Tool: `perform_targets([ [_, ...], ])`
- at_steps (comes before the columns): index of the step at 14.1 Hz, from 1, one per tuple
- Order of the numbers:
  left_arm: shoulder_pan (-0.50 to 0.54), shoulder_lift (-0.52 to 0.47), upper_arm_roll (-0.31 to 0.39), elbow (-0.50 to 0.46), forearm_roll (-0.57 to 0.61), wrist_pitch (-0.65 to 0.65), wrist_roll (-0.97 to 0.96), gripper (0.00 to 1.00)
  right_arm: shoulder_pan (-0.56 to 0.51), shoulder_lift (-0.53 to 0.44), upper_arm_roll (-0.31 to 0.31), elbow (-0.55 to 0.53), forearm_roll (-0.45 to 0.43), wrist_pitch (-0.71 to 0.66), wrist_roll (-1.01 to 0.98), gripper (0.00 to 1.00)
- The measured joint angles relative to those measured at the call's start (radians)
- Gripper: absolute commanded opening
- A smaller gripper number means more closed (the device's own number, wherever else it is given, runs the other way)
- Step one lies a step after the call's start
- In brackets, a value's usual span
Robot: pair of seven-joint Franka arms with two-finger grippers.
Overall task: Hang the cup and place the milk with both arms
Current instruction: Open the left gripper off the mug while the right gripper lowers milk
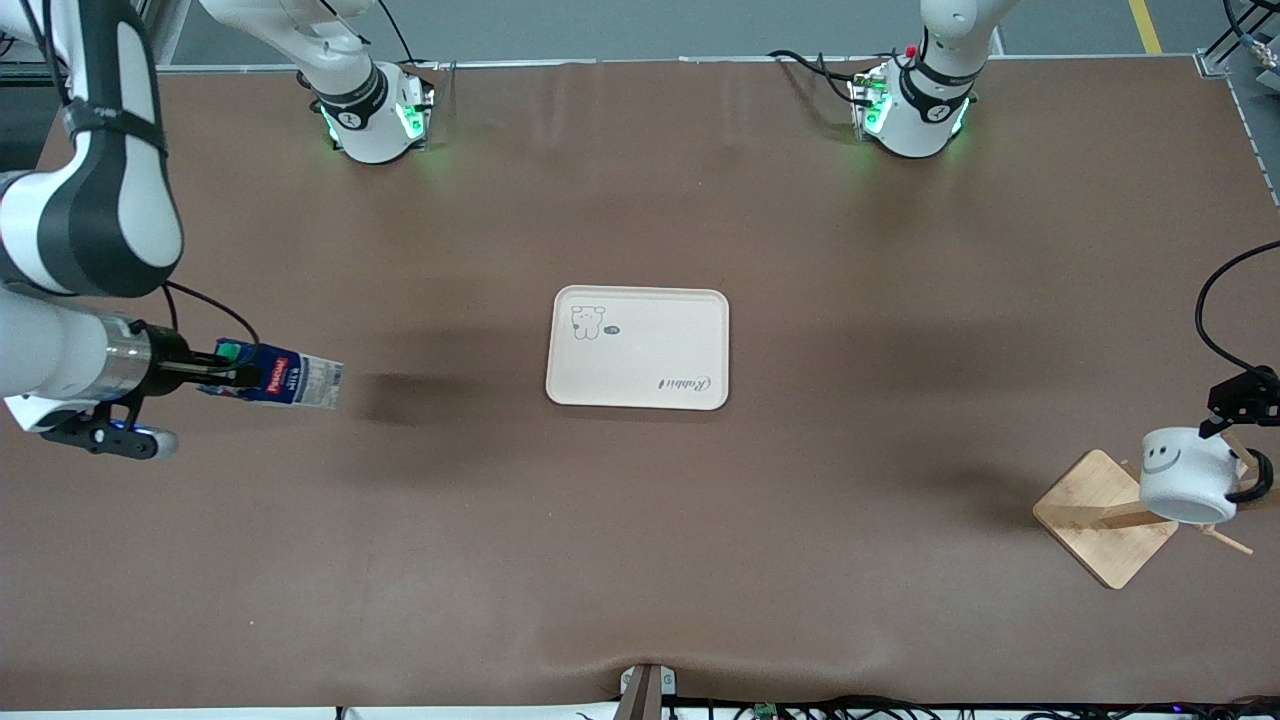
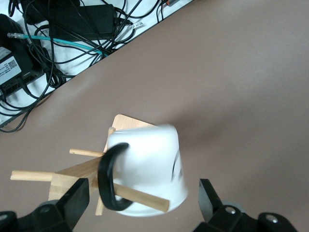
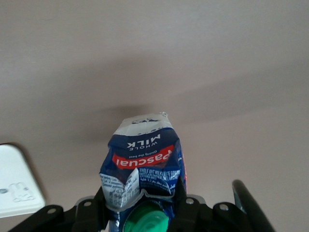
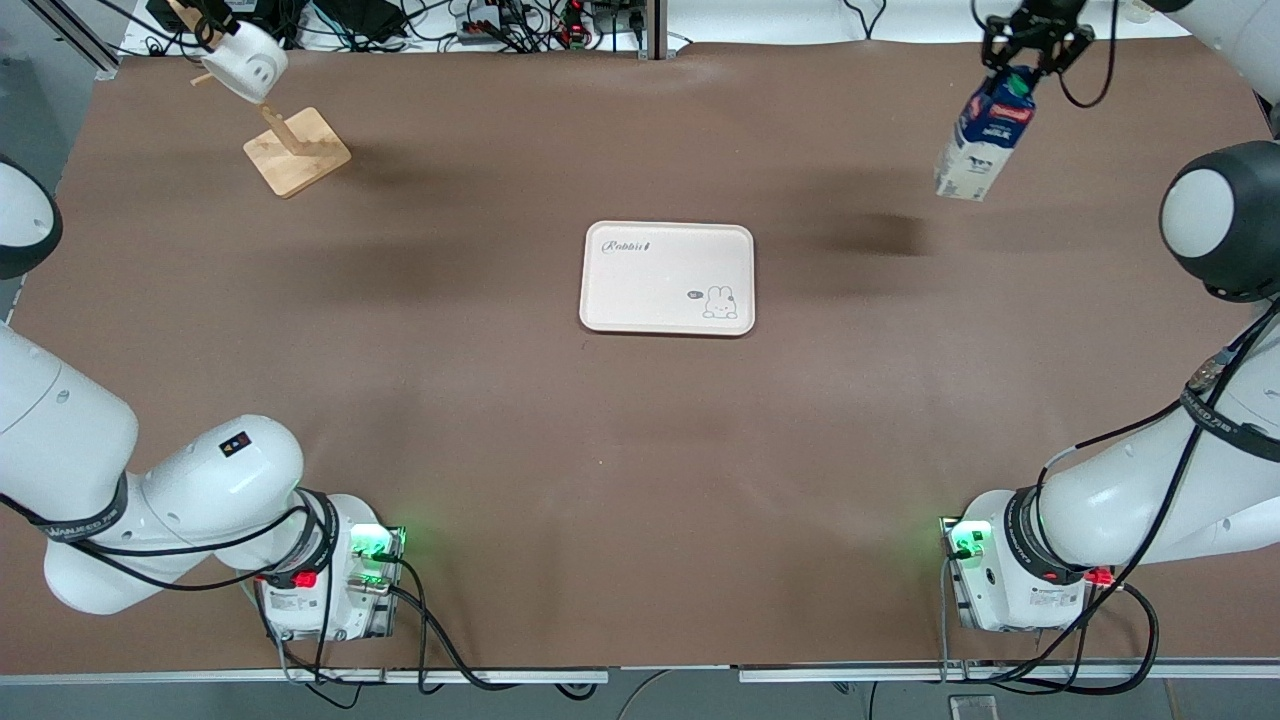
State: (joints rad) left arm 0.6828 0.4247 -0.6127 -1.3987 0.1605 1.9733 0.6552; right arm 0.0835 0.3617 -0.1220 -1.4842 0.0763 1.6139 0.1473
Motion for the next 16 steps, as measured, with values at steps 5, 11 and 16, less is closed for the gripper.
perform_targets([
  [5, -0.002, -0.084, -0.044, 0.004, 0.000, -0.116, -0.241, 1.00, -0.096, -0.075, -0.001, -0.351, -0.002, 0.308, -0.070, 0.00],
  [11, -0.040, -0.140, -0.093, 0.004, 0.000, -0.182, -0.456, 1.00, -0.100, -0.111, 0.006, -0.397, -0.007, 0.341, -0.071, 0.00],
  [16, -0.398, -0.230, 0.245, 0.005, -0.017, -0.281, -0.472, 1.00, -0.100, -0.112, 0.006, -0.402, -0.079, 0.349, -0.069, 0.00],
])
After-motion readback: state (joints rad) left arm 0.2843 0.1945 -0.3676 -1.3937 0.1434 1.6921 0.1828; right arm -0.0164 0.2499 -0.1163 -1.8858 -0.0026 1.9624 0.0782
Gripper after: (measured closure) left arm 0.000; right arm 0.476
